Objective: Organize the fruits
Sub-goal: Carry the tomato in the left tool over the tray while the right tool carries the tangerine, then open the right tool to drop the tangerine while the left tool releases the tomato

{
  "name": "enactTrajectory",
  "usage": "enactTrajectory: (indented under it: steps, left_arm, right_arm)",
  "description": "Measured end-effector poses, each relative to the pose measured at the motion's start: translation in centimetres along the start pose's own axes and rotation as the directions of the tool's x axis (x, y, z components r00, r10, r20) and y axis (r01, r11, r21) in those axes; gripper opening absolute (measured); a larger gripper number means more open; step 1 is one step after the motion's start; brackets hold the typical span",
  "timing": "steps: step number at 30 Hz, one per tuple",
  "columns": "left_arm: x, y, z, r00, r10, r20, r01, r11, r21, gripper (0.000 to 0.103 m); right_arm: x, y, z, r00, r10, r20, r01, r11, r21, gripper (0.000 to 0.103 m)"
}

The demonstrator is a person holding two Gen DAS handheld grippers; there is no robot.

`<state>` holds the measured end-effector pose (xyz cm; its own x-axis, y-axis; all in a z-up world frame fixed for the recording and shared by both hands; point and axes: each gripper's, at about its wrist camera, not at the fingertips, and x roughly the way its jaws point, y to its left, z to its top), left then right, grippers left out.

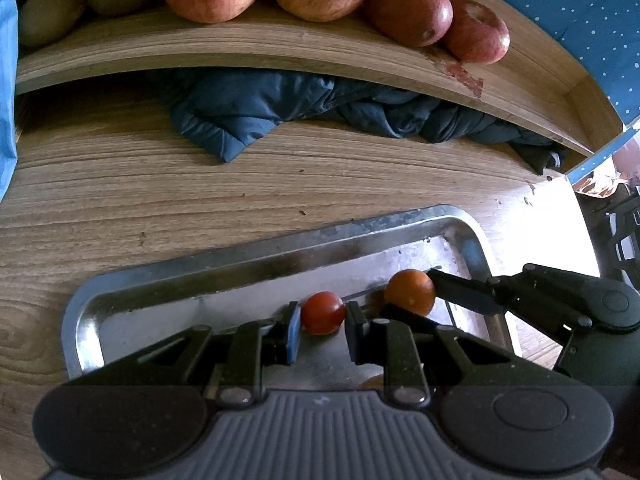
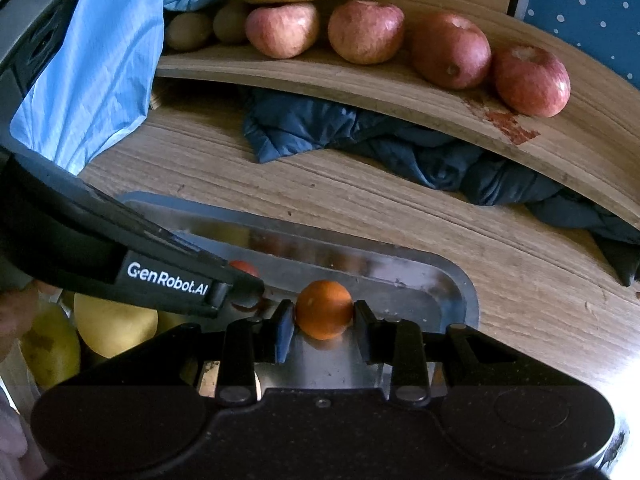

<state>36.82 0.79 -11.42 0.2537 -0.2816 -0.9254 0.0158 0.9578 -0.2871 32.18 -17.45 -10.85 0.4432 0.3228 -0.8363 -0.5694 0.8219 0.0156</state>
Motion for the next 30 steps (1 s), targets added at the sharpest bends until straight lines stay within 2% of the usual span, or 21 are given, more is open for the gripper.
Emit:
enactTrajectory:
  steps: [21,30]
  left_arm:
    - [-0.02,-0.01,0.23,1.000,0.017,-0.002,-0.017,1.000,-0.013,0.027]
    - [-0.36,0.17,0.79,1.000,0.023,0.001,-0.023,0.999,-0.022,0.037]
  right_arm:
    - [0.01,-0.13,-0.02,1.000,-0.015,0.003,0.015,1.000,0.007,0.037]
    - [-0.12,-0.43,-0.01,1.000,-0.021,0.006,0.021,1.000,0.011,0.041]
